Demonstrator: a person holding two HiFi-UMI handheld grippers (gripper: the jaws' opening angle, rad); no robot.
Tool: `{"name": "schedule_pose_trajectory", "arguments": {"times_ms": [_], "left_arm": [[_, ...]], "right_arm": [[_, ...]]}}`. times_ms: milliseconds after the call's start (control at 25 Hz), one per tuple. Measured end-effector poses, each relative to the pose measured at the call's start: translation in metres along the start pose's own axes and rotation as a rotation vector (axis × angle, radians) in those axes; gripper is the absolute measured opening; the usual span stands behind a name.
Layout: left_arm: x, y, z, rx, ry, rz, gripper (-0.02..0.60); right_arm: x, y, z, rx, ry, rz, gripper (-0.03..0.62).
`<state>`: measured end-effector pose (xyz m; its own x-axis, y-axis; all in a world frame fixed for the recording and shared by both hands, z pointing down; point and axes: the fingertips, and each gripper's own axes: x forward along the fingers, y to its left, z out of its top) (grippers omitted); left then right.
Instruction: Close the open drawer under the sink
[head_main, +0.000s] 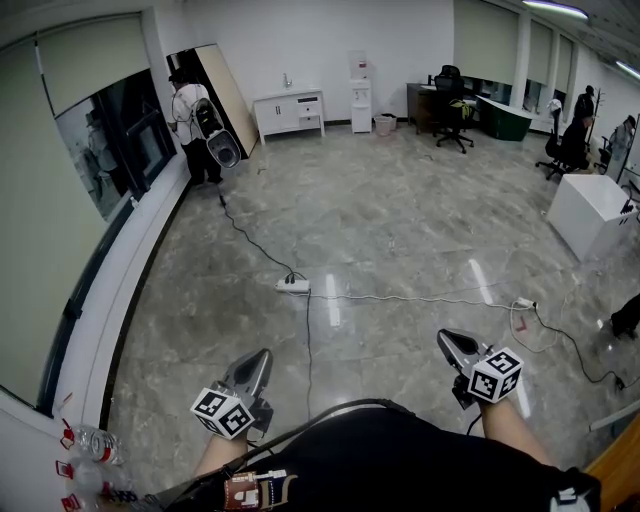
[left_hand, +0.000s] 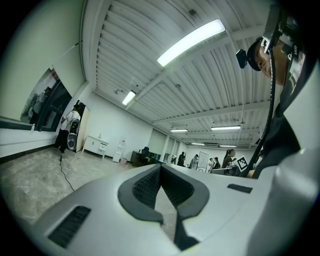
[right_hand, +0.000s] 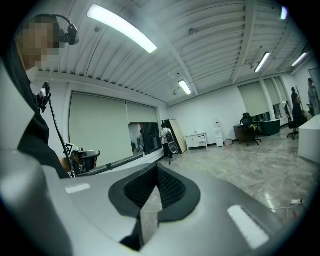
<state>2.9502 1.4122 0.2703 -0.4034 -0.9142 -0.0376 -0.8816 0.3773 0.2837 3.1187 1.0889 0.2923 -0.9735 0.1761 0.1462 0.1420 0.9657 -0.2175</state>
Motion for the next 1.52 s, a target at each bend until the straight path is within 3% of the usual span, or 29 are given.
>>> {"name": "schedule_pose_trajectory", "arguments": {"times_ms": [480, 760, 960, 1120, 1520], "left_arm": [[0.047, -0.070, -0.036, -0.012, 0.023, 0.011, -0.002], [0.046, -0.063, -0.038, -0.009, 0.040, 0.046, -0.002], [0.045, -0.021, -0.031, -0.028, 0.022, 0.071, -0.002], [0.056, 0.029, -0.025, -0.051, 0.003, 0.037, -0.002], [0.057, 0.190, 0.052, -0.022, -0.002, -0.013, -0.002]], "right_arm": [[-0.044, -0.053, -0.013, -0.043, 0.042, 0.046, 0.002], [-0.026, -0.059, -0.022, -0.015, 0.054, 0.076, 0.002], [0.018, -0.050, -0.026, -0.020, 0.078, 0.095, 0.002], [0.062, -0.041, -0.016, -0.060, 0.090, 0.077, 0.002], [0.215, -0.001, 0.041, -0.067, 0.017, -0.002, 0.002]]}}
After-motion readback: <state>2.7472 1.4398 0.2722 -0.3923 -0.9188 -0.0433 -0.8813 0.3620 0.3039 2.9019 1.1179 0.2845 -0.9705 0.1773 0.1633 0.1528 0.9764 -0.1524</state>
